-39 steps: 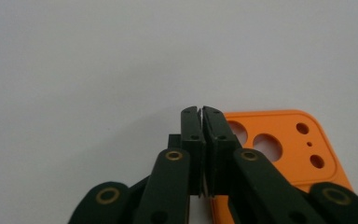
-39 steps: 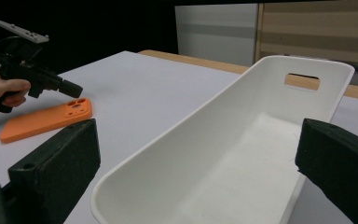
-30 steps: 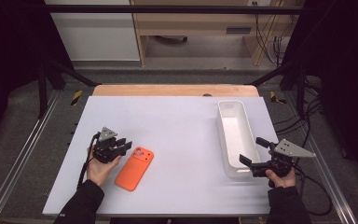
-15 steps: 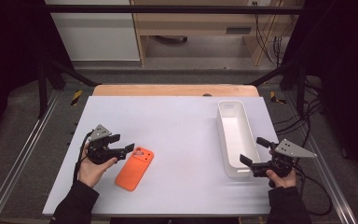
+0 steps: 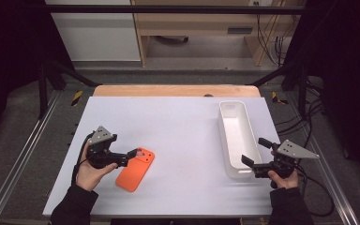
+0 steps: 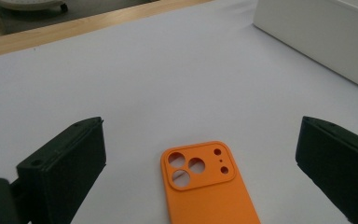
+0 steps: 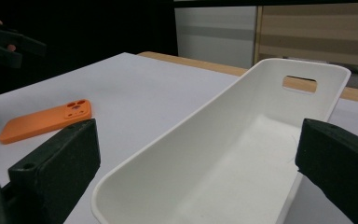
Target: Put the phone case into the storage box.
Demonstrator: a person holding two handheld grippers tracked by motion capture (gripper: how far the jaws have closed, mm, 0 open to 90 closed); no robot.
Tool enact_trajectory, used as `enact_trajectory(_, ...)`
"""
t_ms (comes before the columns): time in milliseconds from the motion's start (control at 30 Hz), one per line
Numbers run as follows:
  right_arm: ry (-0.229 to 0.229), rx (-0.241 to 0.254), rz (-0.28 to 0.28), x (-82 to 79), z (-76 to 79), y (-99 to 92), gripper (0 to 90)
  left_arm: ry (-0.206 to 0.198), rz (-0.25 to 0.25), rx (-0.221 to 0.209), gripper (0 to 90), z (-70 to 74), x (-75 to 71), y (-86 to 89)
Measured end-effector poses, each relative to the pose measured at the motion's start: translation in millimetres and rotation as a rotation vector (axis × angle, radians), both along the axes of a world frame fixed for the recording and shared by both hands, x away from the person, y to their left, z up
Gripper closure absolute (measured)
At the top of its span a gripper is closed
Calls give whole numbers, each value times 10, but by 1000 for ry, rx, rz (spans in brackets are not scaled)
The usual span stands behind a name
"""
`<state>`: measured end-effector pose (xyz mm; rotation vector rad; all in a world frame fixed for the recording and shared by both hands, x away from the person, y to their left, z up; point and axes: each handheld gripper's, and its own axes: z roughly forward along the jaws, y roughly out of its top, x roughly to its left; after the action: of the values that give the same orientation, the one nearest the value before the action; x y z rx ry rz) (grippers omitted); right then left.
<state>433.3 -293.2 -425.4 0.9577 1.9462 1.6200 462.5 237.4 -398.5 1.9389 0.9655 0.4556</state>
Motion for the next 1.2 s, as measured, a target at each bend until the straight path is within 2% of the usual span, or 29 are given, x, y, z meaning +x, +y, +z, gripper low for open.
enact_trajectory(100, 0, 0, 0, -1, 0, 1, 4, 6, -4, -5, 5, -8, -12, -29)
enact_trajectory(167, -1, 1, 0, -1, 1, 0, 4, 11, -11, 10, 4, -16, -20, -45)
enact_trajectory(367, -2, 0, 2, -5, 2, 3, 4, 30, -15, 17, 2, -75, -29, -85)
enact_trajectory(933, -4, 2, 0, -7, 8, 0, 4, 98, -16, 94, 0, -279, -10, -223)
enact_trajectory(1200, -4, -6, 1, -2, 6, 4, 5, 122, -5, 111, 0, -366, 0, -262)
